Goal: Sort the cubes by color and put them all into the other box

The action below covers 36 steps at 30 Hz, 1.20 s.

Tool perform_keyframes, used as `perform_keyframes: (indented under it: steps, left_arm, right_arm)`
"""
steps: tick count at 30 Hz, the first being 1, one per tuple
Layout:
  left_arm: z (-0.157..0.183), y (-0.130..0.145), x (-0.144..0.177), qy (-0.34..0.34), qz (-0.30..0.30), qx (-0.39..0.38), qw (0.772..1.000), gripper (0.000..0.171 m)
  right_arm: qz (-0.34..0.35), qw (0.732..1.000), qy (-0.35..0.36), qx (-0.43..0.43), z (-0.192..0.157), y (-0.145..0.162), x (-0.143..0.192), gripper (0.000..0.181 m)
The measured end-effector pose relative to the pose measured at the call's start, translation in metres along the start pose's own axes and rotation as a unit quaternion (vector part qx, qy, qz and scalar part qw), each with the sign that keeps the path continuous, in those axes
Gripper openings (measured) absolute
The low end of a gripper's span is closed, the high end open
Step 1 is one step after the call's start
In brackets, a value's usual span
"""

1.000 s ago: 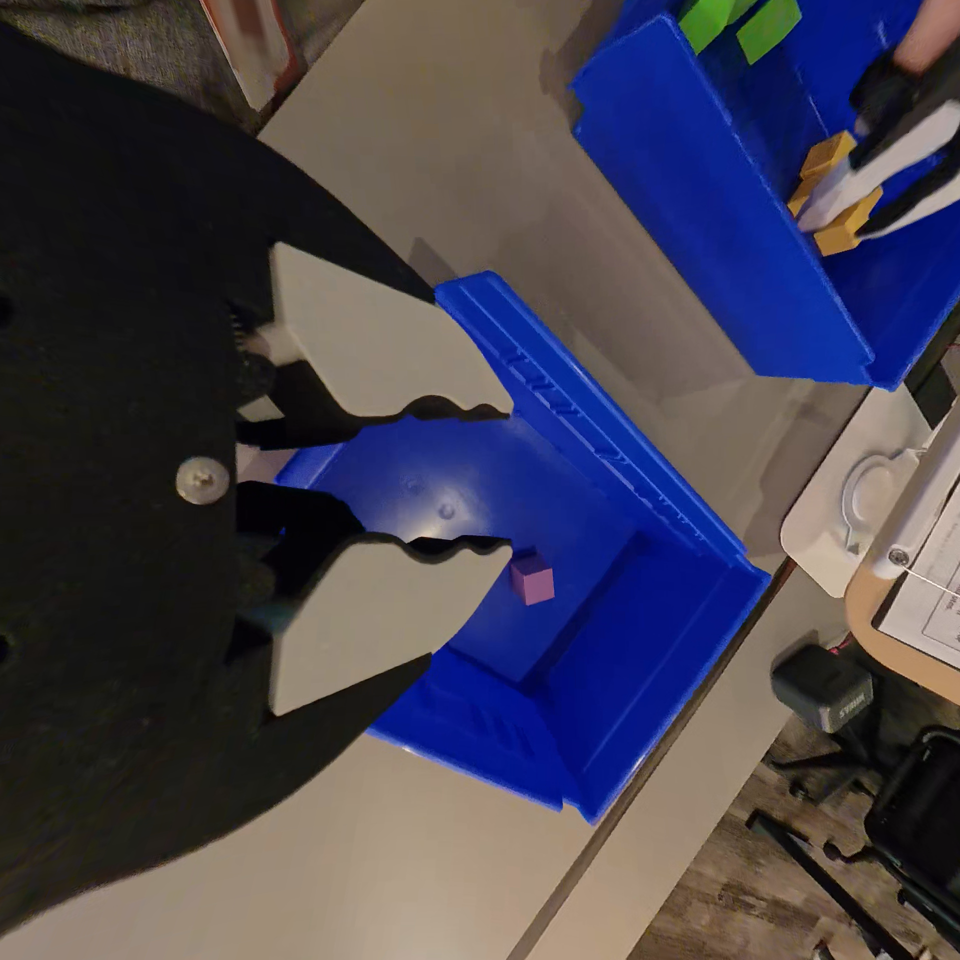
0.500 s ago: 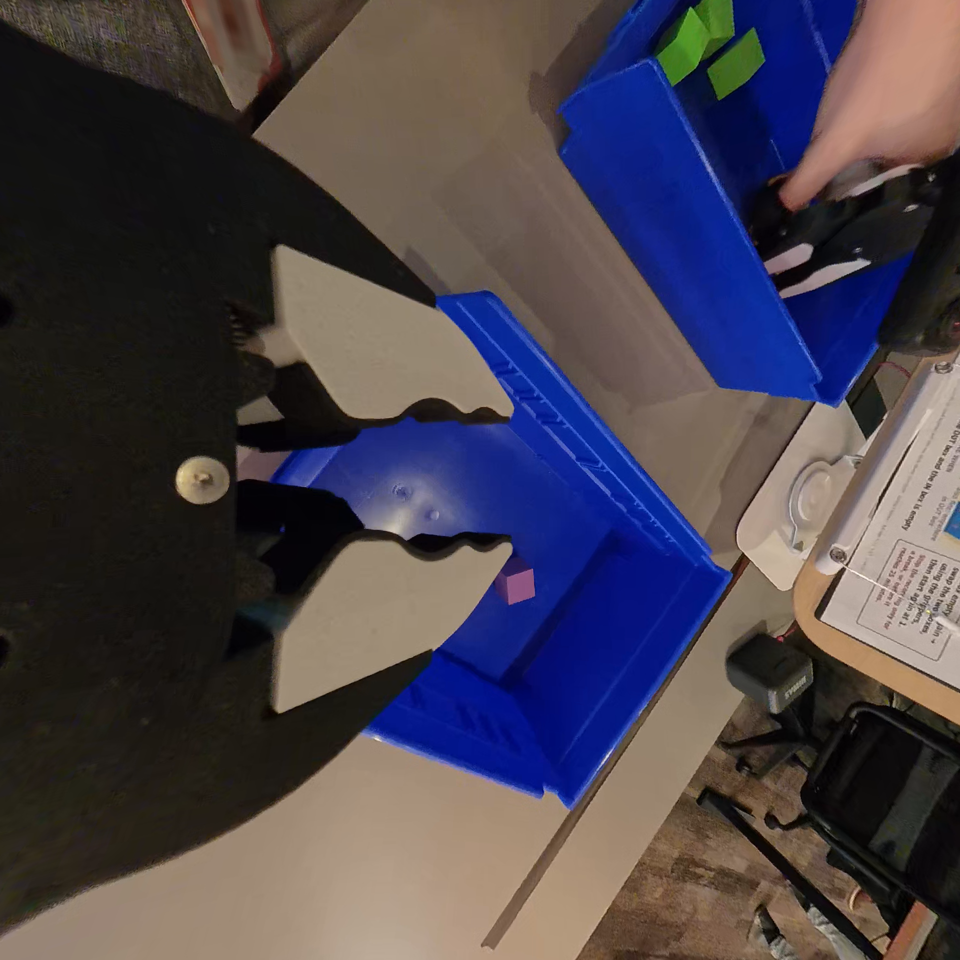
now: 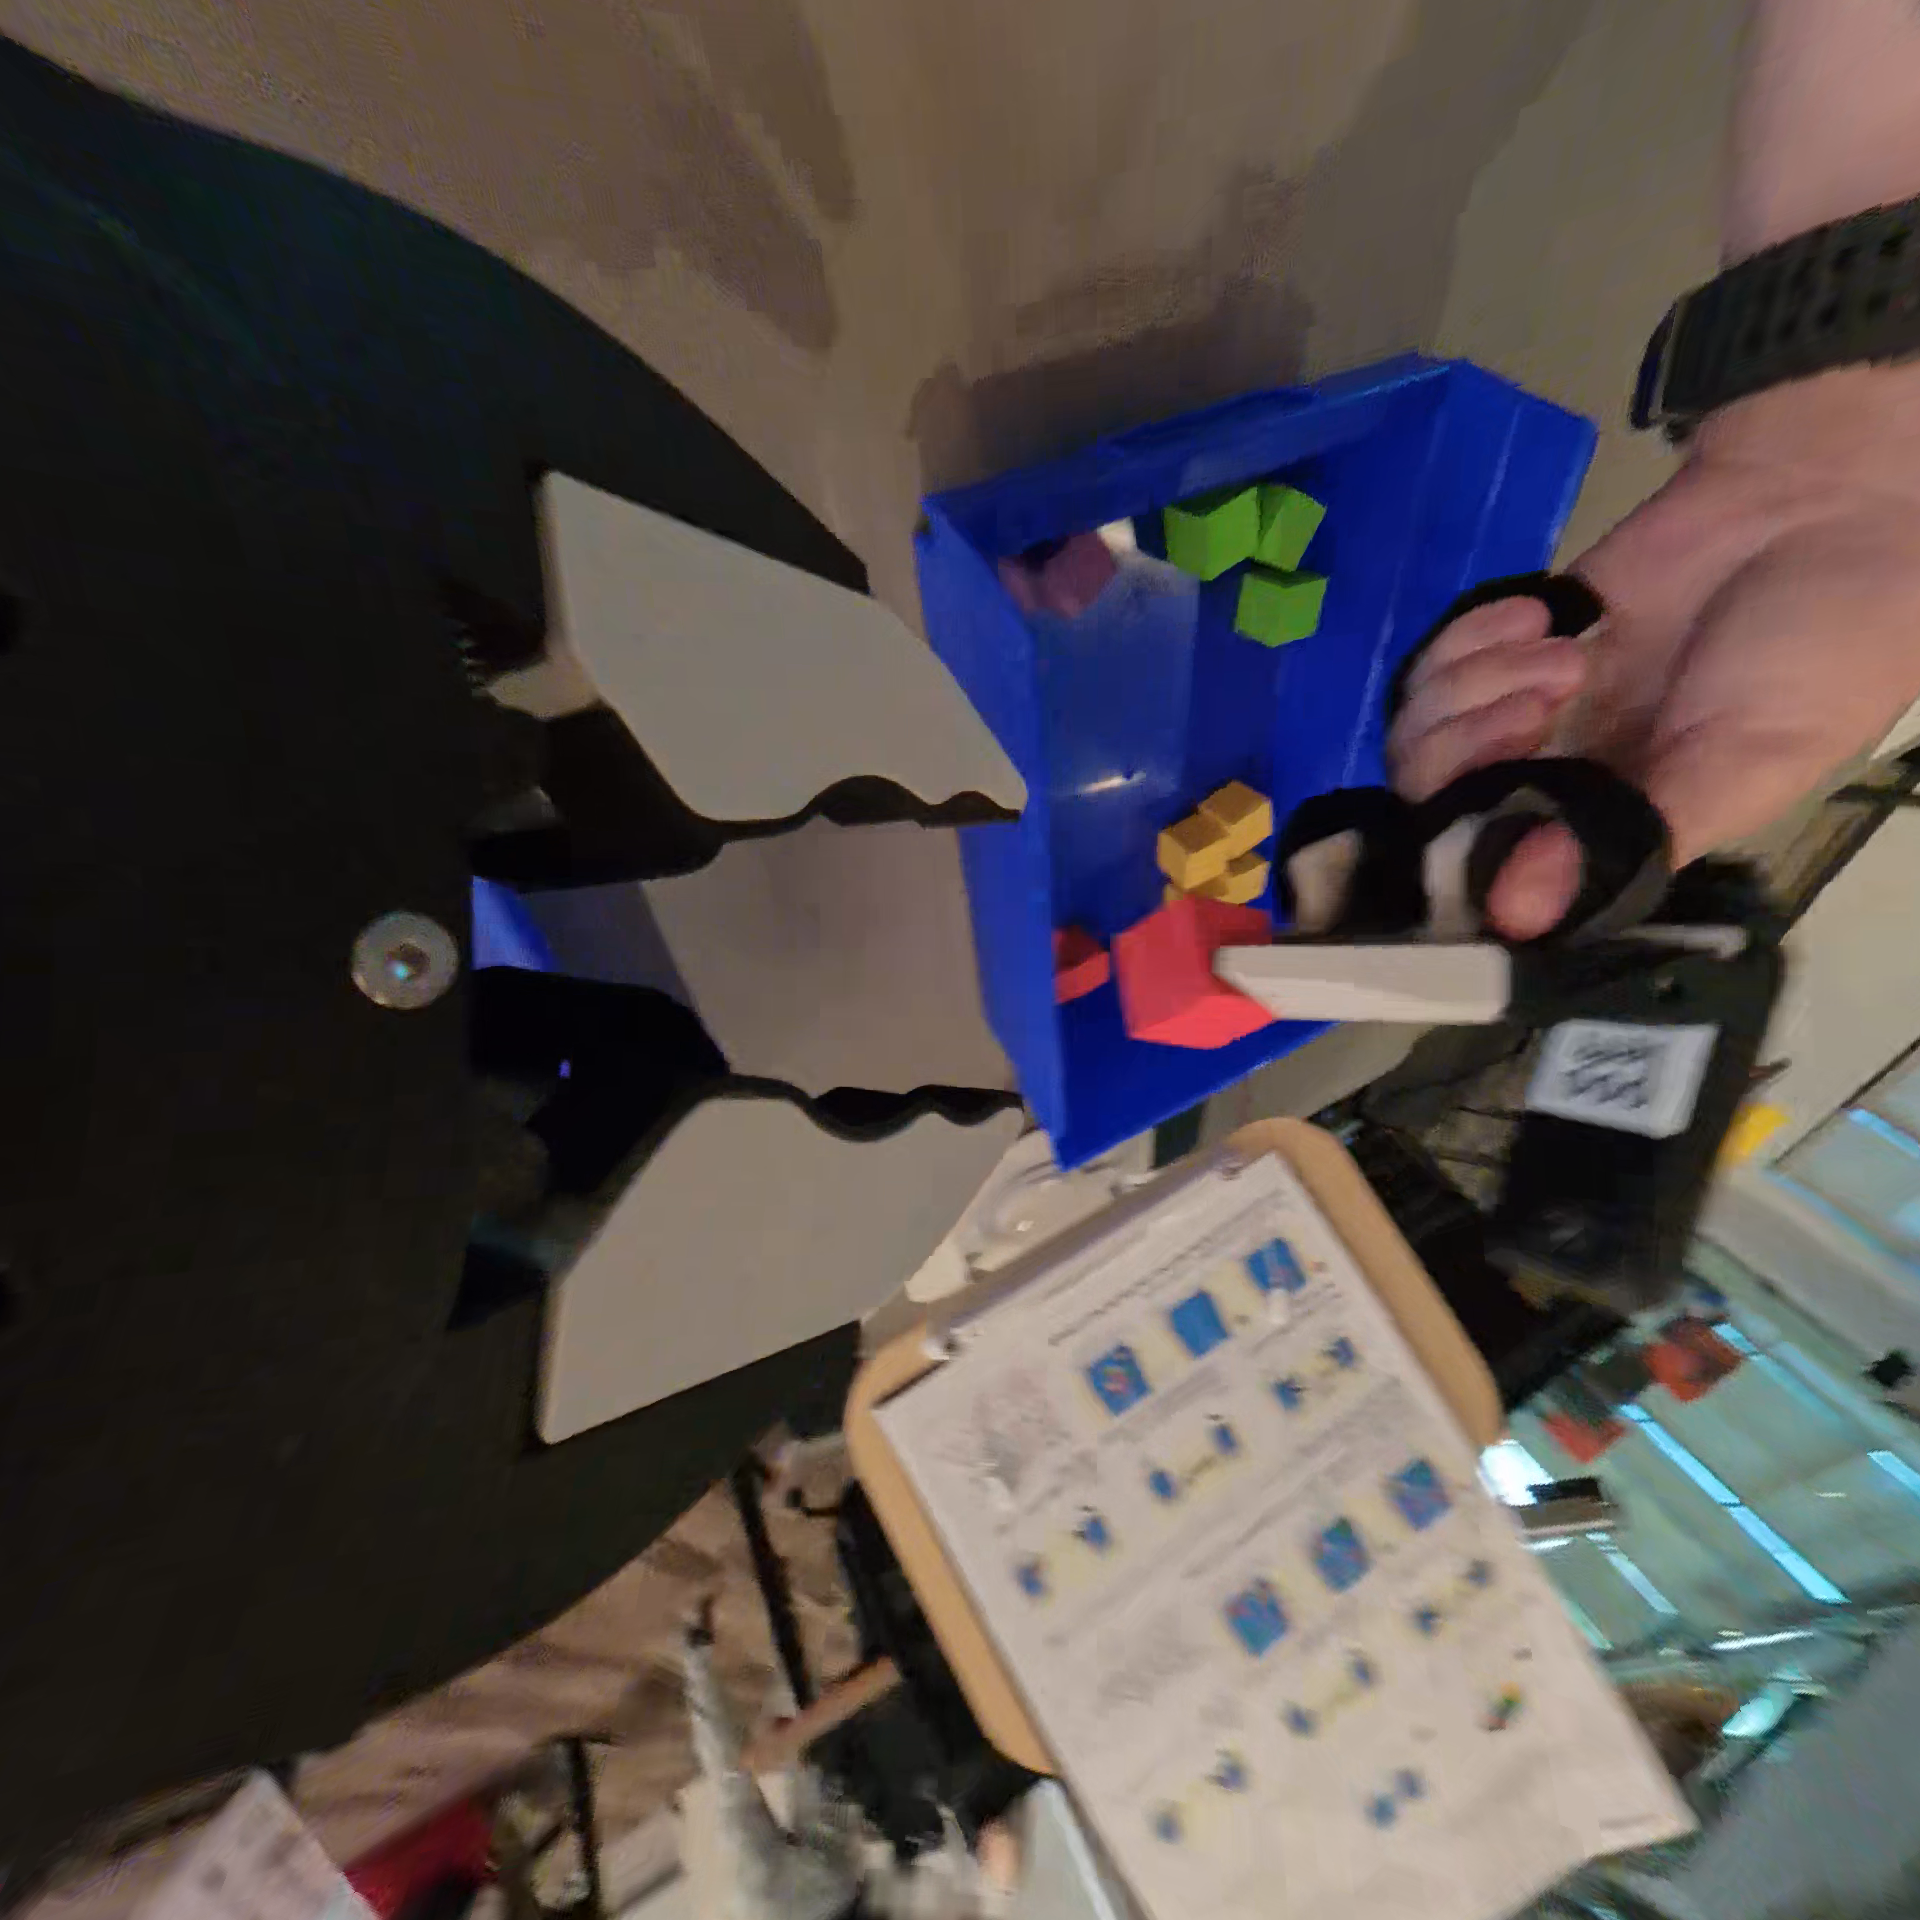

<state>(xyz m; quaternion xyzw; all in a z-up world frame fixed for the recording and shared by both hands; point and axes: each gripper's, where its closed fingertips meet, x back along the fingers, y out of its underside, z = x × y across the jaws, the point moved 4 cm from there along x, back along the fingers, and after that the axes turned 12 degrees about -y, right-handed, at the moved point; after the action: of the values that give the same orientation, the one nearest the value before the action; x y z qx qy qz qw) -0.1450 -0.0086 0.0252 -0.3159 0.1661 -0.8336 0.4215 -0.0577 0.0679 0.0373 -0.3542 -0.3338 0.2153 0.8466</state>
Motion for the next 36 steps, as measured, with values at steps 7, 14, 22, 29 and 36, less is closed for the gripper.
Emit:
perform_keyframes:
  steps: [7,14,22,29,36]
  left_arm:
    - [0.042,0.009,-0.02,0.118,-0.052,0.013,0.992,0.036]
    - [0.048,0.002,-0.026,0.117,-0.013,-0.024,0.993,0.055]
    - [0.049,-0.01,0.016,-0.171,0.193,-0.209,0.943,0.058]
    - [0.055,-0.003,0.071,-0.441,0.348,-0.323,0.761,0.052]
    - [0.02,0.014,0.084,-0.534,0.281,-0.3,0.739,0.053]
  right_arm:
    - [-0.003,0.997,-0.012,0.073,-0.004,-0.034,-0.021,0.043]
    - [0.0,0.996,0.007,0.088,0.0,-0.032,-0.008,0.03]
    - [-0.119,0.979,-0.021,-0.166,0.063,0.067,0.044,0.03]
    - [-0.336,0.841,-0.168,-0.388,0.041,0.189,0.005,0.031]
    - [-0.414,0.793,-0.214,-0.392,0.016,0.22,-0.016,0.031]
